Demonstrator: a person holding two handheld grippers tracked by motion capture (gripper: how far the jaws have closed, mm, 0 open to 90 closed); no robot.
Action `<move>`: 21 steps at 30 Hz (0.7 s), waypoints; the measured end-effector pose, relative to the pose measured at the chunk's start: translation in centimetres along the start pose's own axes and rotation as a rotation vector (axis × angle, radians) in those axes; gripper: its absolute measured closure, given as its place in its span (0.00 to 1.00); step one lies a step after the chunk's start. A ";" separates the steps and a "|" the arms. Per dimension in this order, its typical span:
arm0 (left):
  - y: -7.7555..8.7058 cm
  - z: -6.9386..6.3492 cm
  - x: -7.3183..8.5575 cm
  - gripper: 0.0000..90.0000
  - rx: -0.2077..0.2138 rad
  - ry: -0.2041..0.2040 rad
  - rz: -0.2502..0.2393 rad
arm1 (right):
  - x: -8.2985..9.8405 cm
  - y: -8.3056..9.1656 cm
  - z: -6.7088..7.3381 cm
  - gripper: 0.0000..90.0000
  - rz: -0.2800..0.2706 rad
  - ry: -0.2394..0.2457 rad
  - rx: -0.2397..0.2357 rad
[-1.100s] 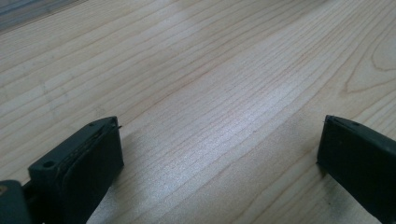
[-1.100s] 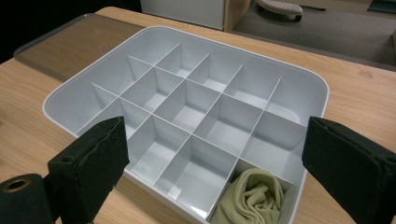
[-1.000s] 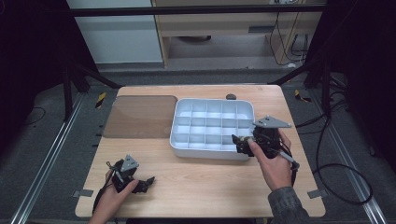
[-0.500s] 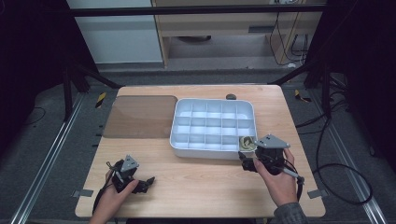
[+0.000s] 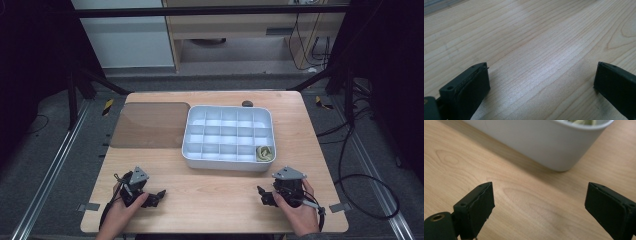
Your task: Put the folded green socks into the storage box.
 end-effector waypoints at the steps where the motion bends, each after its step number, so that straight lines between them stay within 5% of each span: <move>1: 0.0 0.0 0.0 0.00 0.000 0.000 0.001 | 0.3 -0.2 0.0 0.10 0.002 0.002 -0.007; 14: 0.0 0.0 0.0 0.00 -0.003 0.002 0.001 | 1.7 -2.3 -0.6 0.09 0.010 -0.097 -0.011; 21: -0.2 0.3 -0.2 0.00 -0.029 0.022 0.001 | 1.7 -3.6 -1.1 0.04 0.013 -0.110 0.045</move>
Point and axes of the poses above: each handheld gripper's, and its own axes: y roughly backward along the jaws, x roughly out of its underside, z roughly to its left, the point moved 7 cm from there along -y, roughly forward along the jaws, and after that the axes turned 1 degree about x, right-handed, at the moved point
